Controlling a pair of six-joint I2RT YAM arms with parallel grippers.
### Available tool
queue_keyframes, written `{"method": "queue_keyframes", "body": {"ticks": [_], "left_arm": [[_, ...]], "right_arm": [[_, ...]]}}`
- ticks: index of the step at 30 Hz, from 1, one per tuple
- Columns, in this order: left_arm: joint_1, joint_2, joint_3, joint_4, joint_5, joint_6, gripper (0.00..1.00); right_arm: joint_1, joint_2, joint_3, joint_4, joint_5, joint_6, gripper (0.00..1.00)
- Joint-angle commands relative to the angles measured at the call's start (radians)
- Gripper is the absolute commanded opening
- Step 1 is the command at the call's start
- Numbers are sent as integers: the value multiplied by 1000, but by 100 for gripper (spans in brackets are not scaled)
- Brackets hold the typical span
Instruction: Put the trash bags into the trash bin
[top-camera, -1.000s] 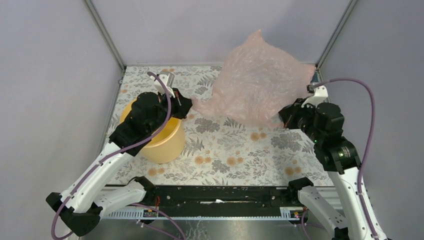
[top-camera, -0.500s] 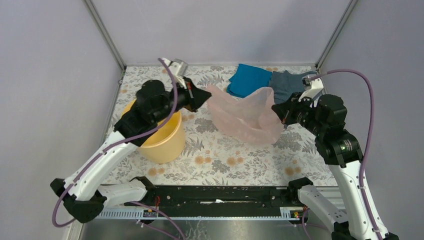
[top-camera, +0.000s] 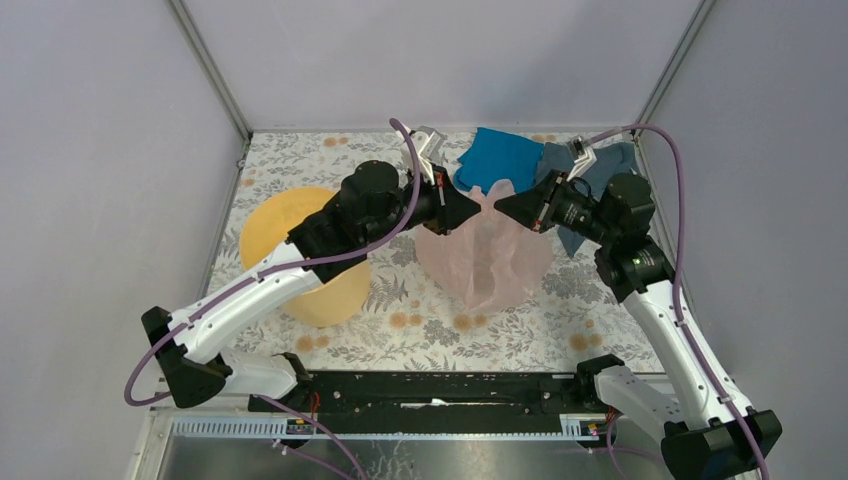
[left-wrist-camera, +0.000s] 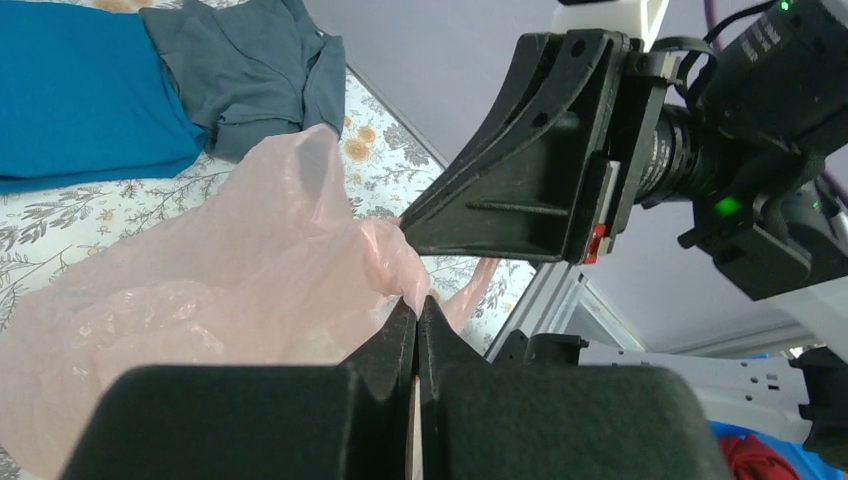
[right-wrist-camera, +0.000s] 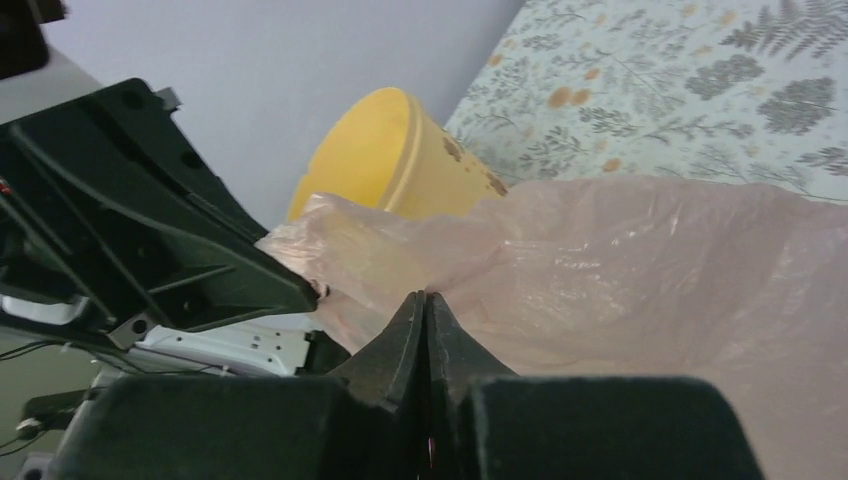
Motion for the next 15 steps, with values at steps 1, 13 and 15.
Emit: {"method": "queue_keyframes", "body": {"ticks": [1, 13, 15], "left_arm": [[4, -2, 28, 70, -52, -67, 0], [3, 50, 91, 29, -71, -79, 0], [4, 61, 95, 35, -64, -82, 0]], "right_arm": [[30, -8, -18, 202, -72, 112, 12], [130, -18, 7, 27, 84, -36, 78], [163, -4, 29, -38, 151, -86, 84]]}}
